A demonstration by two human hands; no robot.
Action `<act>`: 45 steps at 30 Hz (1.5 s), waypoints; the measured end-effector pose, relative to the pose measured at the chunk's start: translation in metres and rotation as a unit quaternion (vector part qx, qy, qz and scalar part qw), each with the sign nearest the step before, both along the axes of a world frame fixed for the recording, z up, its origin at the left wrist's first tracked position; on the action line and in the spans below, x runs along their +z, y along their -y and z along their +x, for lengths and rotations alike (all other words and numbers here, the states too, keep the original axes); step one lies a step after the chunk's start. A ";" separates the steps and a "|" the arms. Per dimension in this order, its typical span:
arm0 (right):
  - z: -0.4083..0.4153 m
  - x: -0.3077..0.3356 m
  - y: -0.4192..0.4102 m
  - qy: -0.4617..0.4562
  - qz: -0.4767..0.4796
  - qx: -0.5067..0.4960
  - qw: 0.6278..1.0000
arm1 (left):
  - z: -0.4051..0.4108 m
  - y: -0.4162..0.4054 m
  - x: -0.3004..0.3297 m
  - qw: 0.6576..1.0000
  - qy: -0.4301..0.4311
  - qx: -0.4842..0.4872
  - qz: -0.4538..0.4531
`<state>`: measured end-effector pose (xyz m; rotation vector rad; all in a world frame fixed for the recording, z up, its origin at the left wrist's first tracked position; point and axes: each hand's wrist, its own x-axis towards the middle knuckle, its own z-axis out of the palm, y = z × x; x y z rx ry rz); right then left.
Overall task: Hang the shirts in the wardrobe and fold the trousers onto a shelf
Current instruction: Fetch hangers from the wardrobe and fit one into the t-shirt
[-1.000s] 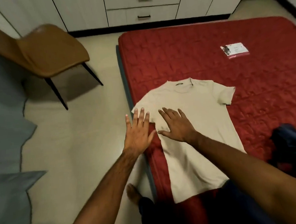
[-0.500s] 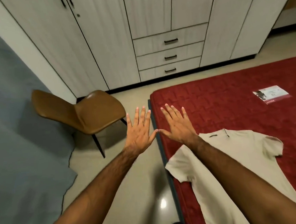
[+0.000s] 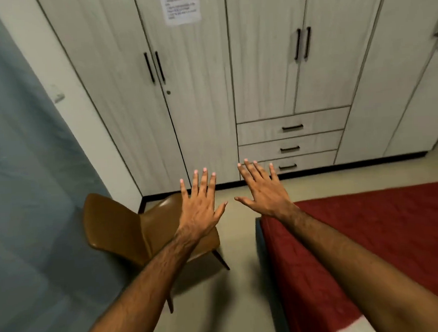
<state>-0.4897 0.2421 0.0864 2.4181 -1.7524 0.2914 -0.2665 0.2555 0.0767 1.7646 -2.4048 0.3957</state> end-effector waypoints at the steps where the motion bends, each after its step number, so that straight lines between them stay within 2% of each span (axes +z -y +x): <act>1: 0.007 0.005 0.025 -0.001 0.000 0.002 1.000 | 0.007 0.022 0.005 1.000 -0.007 0.009 0.002; 8: 0.076 0.064 0.203 0.011 -0.016 0.031 0.999 | 0.083 0.182 0.064 0.998 -0.010 0.050 -0.039; 18: 0.146 0.094 0.428 0.027 -0.040 0.051 0.998 | 0.148 0.401 0.094 0.995 -0.003 0.085 -0.060; 27: 0.217 0.154 0.659 0.057 -0.077 0.087 0.992 | 0.206 0.612 0.143 0.990 0.021 0.113 -0.079; 33: 0.263 0.182 0.821 0.204 -0.042 0.119 0.971 | 0.234 0.737 0.163 0.984 0.028 0.155 -0.081; 37: 0.290 0.186 0.925 0.295 0.035 0.129 0.946 | 0.246 0.816 0.163 0.978 0.008 0.200 -0.062; 41: 0.324 0.186 1.004 0.415 0.132 0.122 0.892 | 0.254 0.873 0.161 0.974 -0.001 0.221 -0.049; 45: 0.351 0.173 1.032 0.509 0.193 0.110 0.832 | 0.255 0.898 0.156 0.971 0.063 0.226 -0.042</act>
